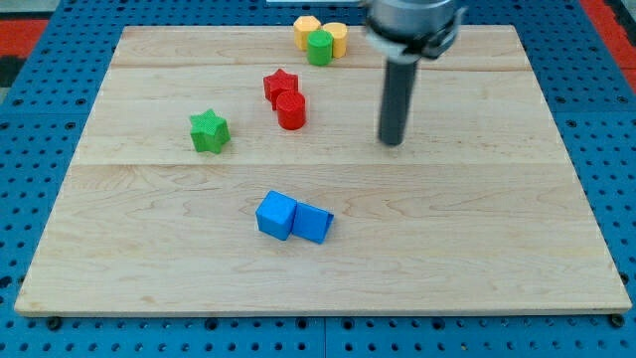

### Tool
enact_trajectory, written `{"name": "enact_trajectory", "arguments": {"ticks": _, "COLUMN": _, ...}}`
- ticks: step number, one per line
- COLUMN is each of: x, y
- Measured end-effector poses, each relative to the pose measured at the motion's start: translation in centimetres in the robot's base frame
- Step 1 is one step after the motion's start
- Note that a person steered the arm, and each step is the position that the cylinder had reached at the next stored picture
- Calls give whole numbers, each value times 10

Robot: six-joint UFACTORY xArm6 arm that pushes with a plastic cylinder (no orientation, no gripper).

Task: Slide the yellow heart into the red blocks

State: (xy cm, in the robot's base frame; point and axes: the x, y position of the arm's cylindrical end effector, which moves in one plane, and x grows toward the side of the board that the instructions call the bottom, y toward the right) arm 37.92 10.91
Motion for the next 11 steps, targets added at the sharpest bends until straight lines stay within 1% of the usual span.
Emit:
{"name": "enact_trajectory", "arguments": {"ticks": 1, "x": -67, "y": 12}}
{"name": "enact_trajectory", "arguments": {"ticks": 2, "x": -149, "y": 12}}
{"name": "enact_trajectory", "arguments": {"ticks": 3, "x": -186, "y": 5}}
{"name": "enact_trajectory", "arguments": {"ticks": 4, "x": -187, "y": -31}}
{"name": "enact_trajectory", "arguments": {"ticks": 5, "x": -185, "y": -93}}
{"name": "enact_trajectory", "arguments": {"ticks": 6, "x": -174, "y": -116}}
{"name": "enact_trajectory", "arguments": {"ticks": 7, "x": -153, "y": -116}}
{"name": "enact_trajectory", "arguments": {"ticks": 9, "x": -141, "y": -58}}
{"name": "enact_trajectory", "arguments": {"ticks": 10, "x": -138, "y": -54}}
{"name": "enact_trajectory", "arguments": {"ticks": 11, "x": -102, "y": -74}}
